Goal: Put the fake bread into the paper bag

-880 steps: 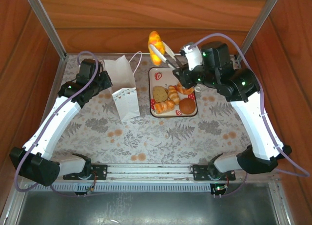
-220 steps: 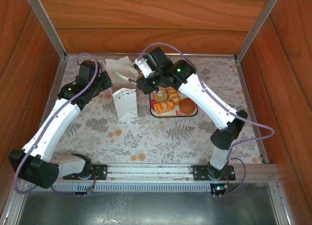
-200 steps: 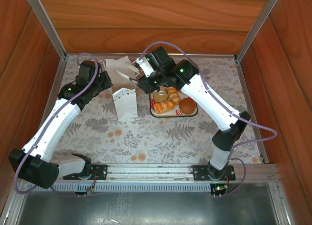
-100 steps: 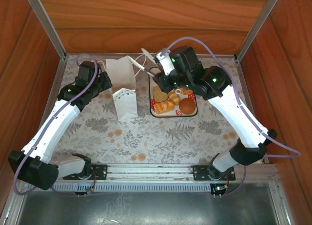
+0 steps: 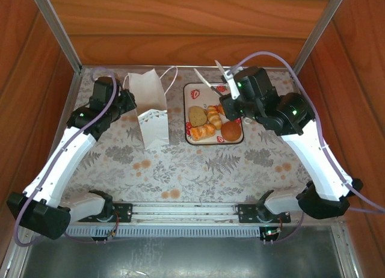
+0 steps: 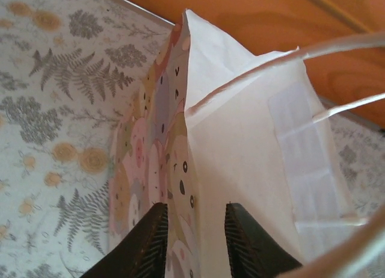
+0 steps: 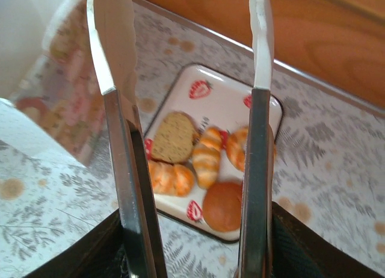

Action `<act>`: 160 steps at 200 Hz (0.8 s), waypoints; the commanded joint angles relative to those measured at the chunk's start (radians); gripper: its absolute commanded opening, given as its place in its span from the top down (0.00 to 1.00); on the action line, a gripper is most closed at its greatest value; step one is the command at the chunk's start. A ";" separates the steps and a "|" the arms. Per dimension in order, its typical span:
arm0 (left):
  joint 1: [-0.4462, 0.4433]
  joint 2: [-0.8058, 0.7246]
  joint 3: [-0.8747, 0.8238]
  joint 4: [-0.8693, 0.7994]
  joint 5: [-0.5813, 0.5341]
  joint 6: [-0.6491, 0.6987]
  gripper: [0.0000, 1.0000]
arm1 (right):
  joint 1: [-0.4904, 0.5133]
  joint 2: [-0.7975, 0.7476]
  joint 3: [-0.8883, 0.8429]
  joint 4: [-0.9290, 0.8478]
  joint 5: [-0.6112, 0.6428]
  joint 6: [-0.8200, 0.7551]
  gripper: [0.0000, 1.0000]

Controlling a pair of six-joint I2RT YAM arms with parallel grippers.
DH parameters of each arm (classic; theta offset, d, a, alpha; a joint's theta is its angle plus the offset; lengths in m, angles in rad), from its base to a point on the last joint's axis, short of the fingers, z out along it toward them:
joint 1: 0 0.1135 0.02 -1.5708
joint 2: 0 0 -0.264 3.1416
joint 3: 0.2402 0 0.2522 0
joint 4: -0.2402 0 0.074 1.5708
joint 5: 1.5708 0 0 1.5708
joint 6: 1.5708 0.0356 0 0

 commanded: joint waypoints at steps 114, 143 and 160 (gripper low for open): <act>0.028 -0.141 -0.055 0.012 0.022 0.010 0.34 | -0.283 0.044 -0.293 0.011 -0.159 0.024 0.43; 0.030 -0.175 -0.081 0.012 0.034 0.017 0.18 | -0.353 0.084 -0.336 0.052 -0.185 0.015 0.43; 0.033 -0.194 -0.093 0.012 0.046 0.025 0.15 | -0.391 0.120 -0.347 0.067 -0.186 0.012 0.43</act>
